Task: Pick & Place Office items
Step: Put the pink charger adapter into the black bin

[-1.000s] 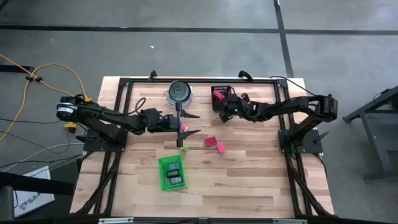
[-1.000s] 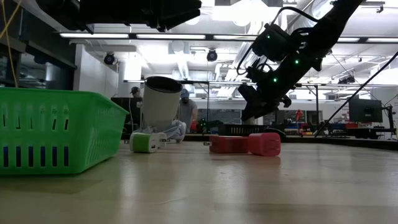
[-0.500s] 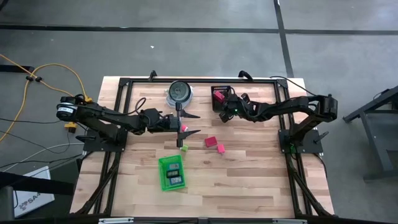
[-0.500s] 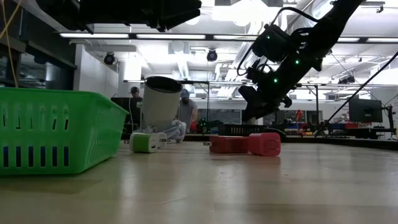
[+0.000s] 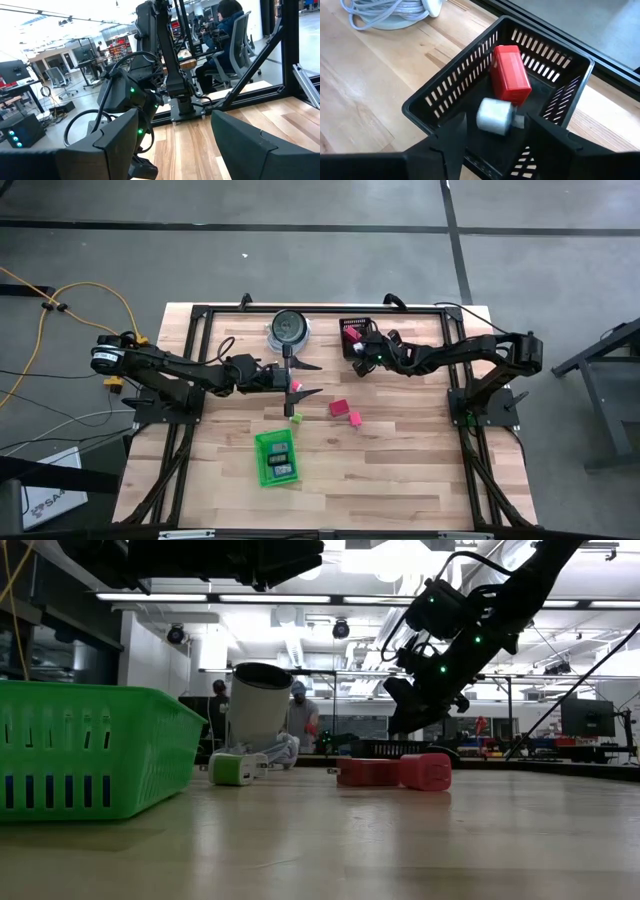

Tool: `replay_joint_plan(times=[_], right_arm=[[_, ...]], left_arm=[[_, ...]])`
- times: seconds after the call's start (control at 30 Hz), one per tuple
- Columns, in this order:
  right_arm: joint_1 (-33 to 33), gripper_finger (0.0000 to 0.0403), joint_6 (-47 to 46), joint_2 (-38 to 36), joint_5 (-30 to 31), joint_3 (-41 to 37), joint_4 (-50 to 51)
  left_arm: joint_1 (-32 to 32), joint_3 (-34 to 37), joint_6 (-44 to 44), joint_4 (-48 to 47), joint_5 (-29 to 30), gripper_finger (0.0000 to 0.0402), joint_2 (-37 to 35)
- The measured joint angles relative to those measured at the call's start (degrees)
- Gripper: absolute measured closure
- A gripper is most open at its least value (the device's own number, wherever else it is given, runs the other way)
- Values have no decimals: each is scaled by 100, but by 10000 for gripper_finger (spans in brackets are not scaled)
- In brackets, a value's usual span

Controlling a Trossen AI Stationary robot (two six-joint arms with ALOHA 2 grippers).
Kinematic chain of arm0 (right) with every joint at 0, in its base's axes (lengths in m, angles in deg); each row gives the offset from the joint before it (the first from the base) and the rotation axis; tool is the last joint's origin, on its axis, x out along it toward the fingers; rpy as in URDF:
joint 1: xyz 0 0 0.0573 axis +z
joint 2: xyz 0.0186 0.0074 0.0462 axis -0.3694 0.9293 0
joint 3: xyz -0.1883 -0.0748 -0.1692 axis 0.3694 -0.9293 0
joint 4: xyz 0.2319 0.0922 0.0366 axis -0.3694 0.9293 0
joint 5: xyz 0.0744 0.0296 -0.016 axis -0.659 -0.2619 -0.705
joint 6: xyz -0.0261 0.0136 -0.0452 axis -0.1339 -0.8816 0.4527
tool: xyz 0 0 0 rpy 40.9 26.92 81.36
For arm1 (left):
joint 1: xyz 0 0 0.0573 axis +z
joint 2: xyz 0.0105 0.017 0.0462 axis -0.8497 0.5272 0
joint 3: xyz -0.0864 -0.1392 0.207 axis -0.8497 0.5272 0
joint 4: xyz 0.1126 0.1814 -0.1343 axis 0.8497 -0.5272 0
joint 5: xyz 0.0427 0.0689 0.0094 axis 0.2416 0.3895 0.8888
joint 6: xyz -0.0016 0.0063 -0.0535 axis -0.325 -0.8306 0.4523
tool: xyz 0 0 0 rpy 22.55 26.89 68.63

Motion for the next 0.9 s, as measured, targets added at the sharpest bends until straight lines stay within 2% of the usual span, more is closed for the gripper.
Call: replay_joint_plan(times=[0.53, 0.73, 0.9], right_arm=[[2, 215, 216, -77, -29, 7, -220], [17, 215, 470, -710, -110, 9, -103], [33, 215, 601, -1421, -772, 11, 294]], left_arm=[[0, 0, 11, 0, -2, 158, 0], [-1, 0, -17, 0, 0, 158, 0], [0, 0, -16, 0, 0, 158, 0]])
